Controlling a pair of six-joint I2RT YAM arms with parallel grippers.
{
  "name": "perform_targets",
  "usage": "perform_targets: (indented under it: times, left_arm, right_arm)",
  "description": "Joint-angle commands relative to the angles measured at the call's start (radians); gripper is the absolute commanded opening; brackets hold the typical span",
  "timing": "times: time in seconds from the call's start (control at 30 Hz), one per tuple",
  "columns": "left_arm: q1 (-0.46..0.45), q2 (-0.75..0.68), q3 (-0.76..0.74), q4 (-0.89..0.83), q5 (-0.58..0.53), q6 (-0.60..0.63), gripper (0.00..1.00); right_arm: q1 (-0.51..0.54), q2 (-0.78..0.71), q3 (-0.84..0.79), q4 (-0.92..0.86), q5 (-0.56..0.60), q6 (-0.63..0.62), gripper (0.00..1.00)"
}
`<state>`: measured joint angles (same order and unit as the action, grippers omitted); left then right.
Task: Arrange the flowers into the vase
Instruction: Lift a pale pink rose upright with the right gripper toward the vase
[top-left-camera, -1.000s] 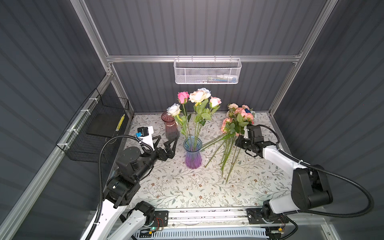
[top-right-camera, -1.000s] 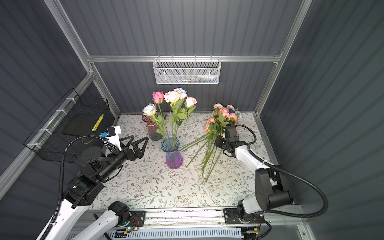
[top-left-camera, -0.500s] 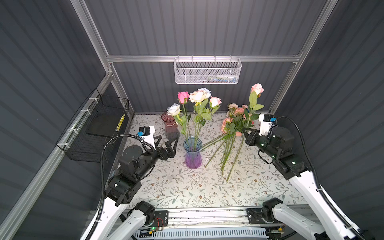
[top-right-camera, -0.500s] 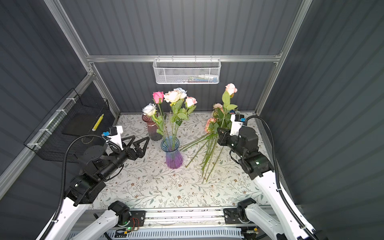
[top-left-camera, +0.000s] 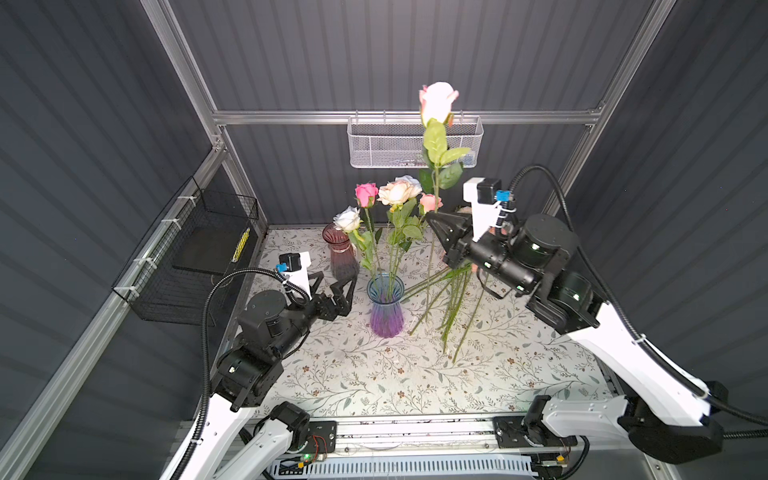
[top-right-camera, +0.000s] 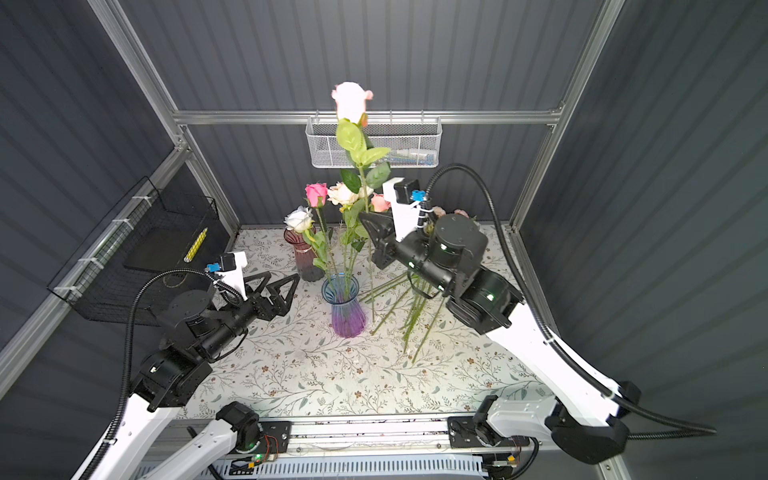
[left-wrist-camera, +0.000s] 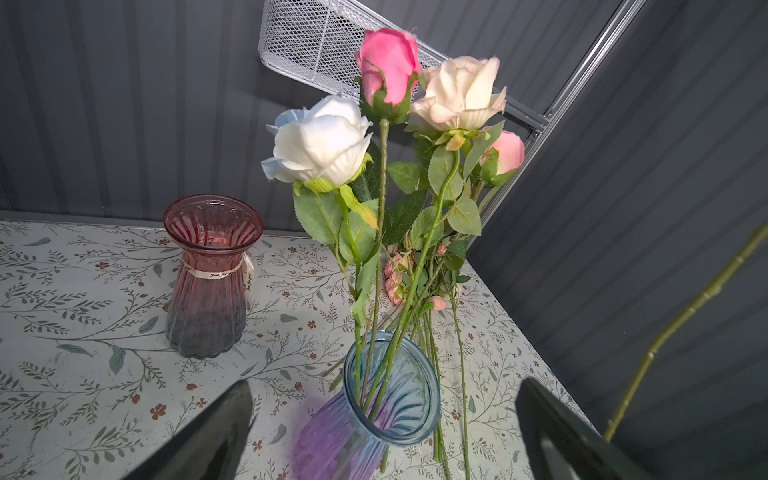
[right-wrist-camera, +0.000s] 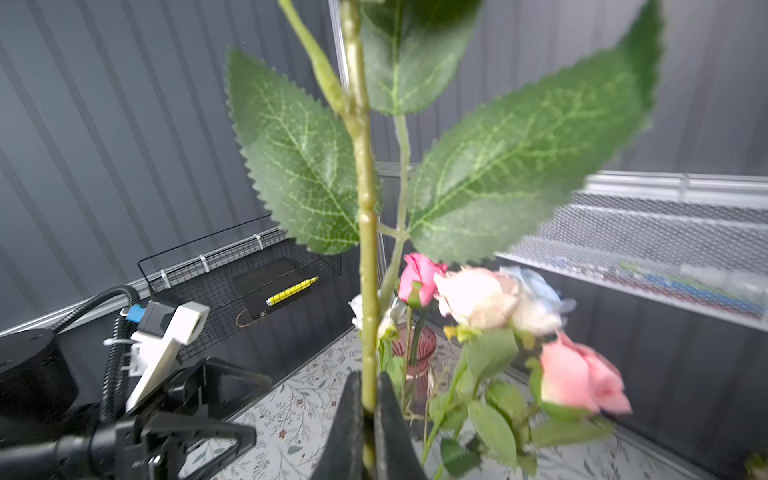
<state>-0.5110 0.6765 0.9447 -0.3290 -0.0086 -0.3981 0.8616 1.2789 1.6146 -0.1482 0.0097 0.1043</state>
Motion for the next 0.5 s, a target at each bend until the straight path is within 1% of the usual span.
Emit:
perform_targets:
  times: [0.0, 0.1, 0.23, 0.3, 0.47]
  left_arm:
    - [0.003, -0.006, -0.004, -0.022, -0.004, -0.008, 1.00]
    - [0.003, -0.011, -0.002, -0.028, -0.004, -0.010, 1.00]
    - [0.004, -0.012, -0.002, -0.031, -0.001, -0.012, 1.00]
    - [0.003, -0.013, -0.003, -0.032, 0.001, -0.012, 1.00]
    - [0.004, -0.016, -0.009, -0.030, 0.006, -0.015, 1.00]
  right_arm:
    - [0.014, 0.091, 0.080, 0.087, -0.008, -0.104, 0.00]
    - [0.026, 0.167, 0.142, 0.158, -0.035, -0.126, 0.00]
    - [0.031, 0.241, 0.186, 0.232, -0.041, -0.141, 0.00]
    - [0.031, 0.267, 0.181, 0.266, -0.041, -0.148, 0.00]
    - [0.031, 0.305, 0.093, 0.381, -0.026, -0.170, 0.00]
